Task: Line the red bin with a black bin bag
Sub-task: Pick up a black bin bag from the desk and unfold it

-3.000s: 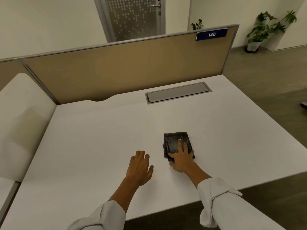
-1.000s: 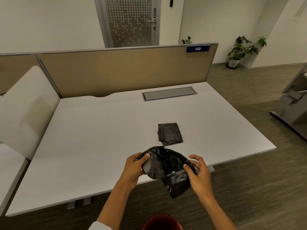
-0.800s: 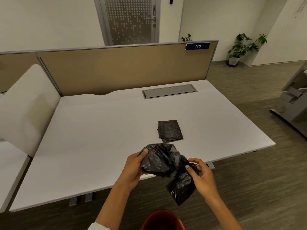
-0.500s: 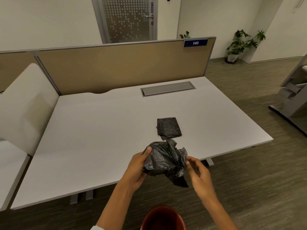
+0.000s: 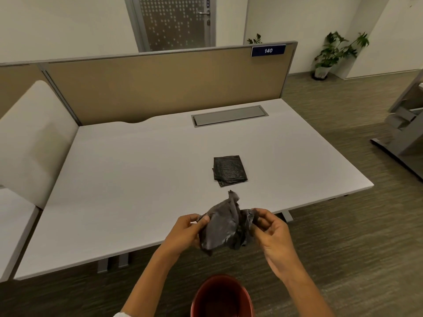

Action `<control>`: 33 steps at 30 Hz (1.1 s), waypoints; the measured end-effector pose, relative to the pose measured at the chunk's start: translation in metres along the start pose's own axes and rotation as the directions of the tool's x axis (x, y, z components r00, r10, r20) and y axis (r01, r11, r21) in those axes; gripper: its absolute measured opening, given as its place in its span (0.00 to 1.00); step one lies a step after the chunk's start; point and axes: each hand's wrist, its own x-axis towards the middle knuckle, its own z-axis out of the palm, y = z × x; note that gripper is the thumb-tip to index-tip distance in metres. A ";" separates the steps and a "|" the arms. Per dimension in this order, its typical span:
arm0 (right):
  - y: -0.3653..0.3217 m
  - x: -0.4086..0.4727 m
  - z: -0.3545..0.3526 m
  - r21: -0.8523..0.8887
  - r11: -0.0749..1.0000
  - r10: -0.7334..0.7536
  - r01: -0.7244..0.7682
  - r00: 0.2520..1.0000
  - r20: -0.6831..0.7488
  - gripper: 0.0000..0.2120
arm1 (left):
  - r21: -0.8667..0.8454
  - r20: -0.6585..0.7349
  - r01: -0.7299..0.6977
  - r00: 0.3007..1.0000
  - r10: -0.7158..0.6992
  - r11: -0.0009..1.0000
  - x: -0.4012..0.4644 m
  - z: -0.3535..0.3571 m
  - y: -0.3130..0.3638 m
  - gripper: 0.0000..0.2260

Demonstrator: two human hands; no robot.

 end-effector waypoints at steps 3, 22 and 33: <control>0.002 0.001 -0.002 -0.013 1.000 -0.006 0.006 1.000 0.003 0.15 | 0.154 -0.178 0.085 0.982 -0.057 0.984 0.000 -0.006 -0.012 0.15; 0.026 -0.008 -0.005 -0.267 0.963 -0.031 0.018 0.998 -0.046 0.13 | -0.619 -0.061 0.143 0.971 -0.229 0.772 -0.020 0.025 -0.003 0.06; 0.023 -0.040 -0.036 -0.829 0.553 0.308 -0.085 0.945 0.108 0.23 | -0.782 -0.046 0.083 0.981 -0.190 0.618 -0.023 0.025 0.003 0.09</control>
